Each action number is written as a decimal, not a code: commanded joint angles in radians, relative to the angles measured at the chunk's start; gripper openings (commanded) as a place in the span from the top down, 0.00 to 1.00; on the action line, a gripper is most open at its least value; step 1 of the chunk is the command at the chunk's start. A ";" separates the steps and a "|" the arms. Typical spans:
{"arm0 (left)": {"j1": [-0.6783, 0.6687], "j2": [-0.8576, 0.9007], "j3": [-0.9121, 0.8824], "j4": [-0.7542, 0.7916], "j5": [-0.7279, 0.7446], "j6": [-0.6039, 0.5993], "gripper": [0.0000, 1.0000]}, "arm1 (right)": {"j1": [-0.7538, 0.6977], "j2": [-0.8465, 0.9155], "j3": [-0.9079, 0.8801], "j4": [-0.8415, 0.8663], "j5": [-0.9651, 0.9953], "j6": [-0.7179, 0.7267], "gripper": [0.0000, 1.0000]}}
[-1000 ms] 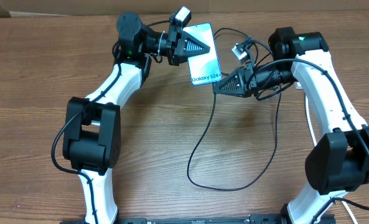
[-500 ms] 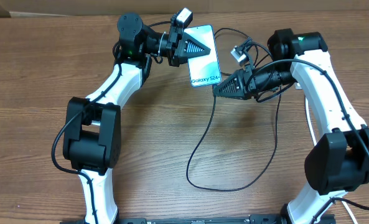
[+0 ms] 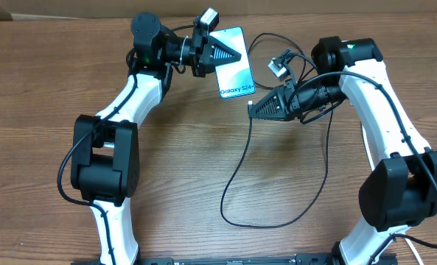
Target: Plug charger to phone and switch on socket
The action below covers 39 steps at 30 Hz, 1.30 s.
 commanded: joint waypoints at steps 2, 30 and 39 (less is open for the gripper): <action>-0.011 -0.008 0.029 0.005 0.017 0.001 0.96 | 0.018 -0.025 0.024 0.015 -0.034 -0.005 0.96; -0.026 -0.008 0.029 0.005 0.017 -0.008 0.96 | 0.038 -0.025 0.023 0.121 -0.021 0.132 0.96; -0.020 -0.008 0.029 0.005 0.017 -0.034 0.96 | 0.038 -0.025 0.023 0.104 -0.021 0.131 0.96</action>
